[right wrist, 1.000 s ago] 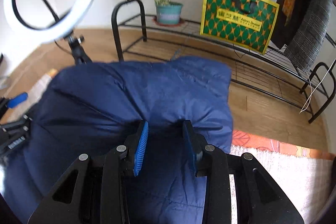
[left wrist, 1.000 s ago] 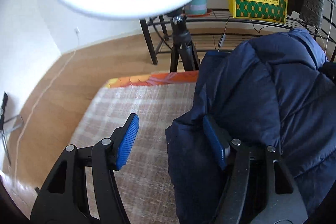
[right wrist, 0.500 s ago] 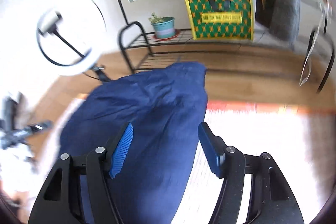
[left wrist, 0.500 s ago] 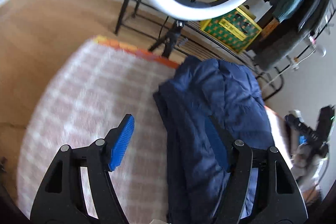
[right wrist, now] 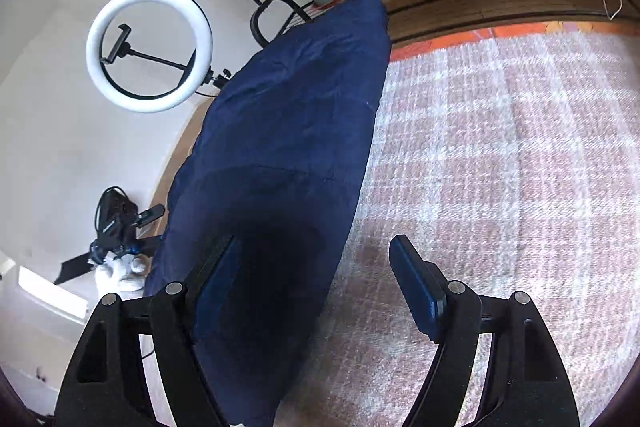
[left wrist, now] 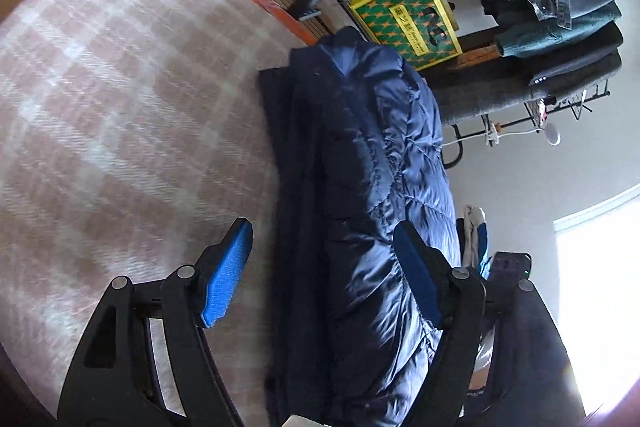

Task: Fold large clothes
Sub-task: 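Grip the navy jacket bundle's edge with both tools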

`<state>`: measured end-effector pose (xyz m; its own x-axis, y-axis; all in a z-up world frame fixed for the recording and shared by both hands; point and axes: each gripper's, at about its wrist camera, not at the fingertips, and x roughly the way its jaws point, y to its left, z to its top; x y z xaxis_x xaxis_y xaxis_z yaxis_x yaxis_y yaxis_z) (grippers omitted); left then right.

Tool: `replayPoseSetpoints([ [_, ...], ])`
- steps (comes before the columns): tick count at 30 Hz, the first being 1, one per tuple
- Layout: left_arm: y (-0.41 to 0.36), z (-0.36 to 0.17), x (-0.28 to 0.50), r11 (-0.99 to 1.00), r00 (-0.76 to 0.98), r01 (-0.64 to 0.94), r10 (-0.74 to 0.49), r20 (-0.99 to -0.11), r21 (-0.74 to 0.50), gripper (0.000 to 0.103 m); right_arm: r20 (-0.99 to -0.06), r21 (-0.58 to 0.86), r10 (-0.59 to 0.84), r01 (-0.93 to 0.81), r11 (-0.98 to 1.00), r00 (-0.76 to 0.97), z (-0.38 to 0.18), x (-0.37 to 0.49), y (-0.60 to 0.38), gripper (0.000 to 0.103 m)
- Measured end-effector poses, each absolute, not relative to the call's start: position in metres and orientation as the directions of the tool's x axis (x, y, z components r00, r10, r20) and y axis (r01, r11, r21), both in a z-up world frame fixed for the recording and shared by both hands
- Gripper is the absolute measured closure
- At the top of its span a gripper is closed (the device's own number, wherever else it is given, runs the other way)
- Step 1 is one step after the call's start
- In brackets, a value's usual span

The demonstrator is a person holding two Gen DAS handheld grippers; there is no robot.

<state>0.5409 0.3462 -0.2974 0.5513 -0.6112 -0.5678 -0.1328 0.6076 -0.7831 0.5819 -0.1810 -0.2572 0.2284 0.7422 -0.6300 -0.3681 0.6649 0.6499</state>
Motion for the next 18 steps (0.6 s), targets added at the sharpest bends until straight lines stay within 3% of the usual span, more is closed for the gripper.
replayPoseSetpoints([
  [11,0.340,-0.310,0.566,0.538,0.557,-0.130,-0.655,-0.511,-0.833,0.028,-0.547,0.762,0.827,-0.333,0.556,0.128,-0.273,0.604,-0.154,0.025],
  [18,0.325,-0.306,0.579,0.593,0.540,-0.105,-0.640,-0.546,-0.798,0.028,-0.553,0.741,0.818,-0.358,0.568,0.154,-0.273,0.607,-0.137,0.025],
])
